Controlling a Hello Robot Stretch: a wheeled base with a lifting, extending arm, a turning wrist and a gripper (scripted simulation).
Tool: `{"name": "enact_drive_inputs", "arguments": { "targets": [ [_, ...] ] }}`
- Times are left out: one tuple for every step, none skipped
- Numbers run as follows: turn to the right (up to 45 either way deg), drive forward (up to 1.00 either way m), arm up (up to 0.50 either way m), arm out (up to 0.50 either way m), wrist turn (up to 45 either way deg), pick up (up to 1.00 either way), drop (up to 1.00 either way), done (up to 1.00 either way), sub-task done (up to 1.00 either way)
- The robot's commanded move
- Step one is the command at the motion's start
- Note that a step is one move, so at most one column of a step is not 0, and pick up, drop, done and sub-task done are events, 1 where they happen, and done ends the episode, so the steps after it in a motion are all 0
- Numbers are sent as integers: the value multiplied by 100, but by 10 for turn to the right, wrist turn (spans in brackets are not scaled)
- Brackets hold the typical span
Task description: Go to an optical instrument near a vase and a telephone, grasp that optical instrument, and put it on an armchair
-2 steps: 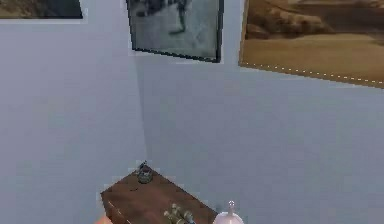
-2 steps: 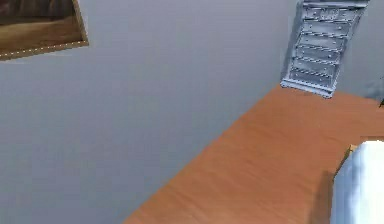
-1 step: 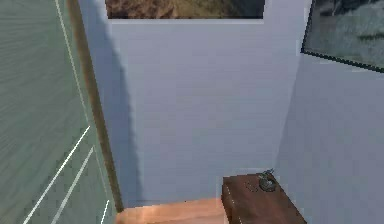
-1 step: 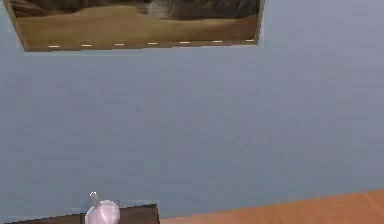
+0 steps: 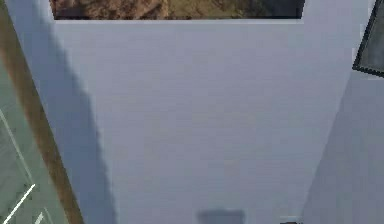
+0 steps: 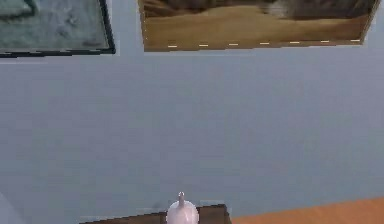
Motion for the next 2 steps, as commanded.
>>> {"name": "enact_drive_inputs", "arguments": {
  "targets": [
    [330, 0, 0, 0, 0, 0, 0, 0, 0],
    [450, 0, 0, 0, 0, 0, 0, 0, 0]
  ]
}}
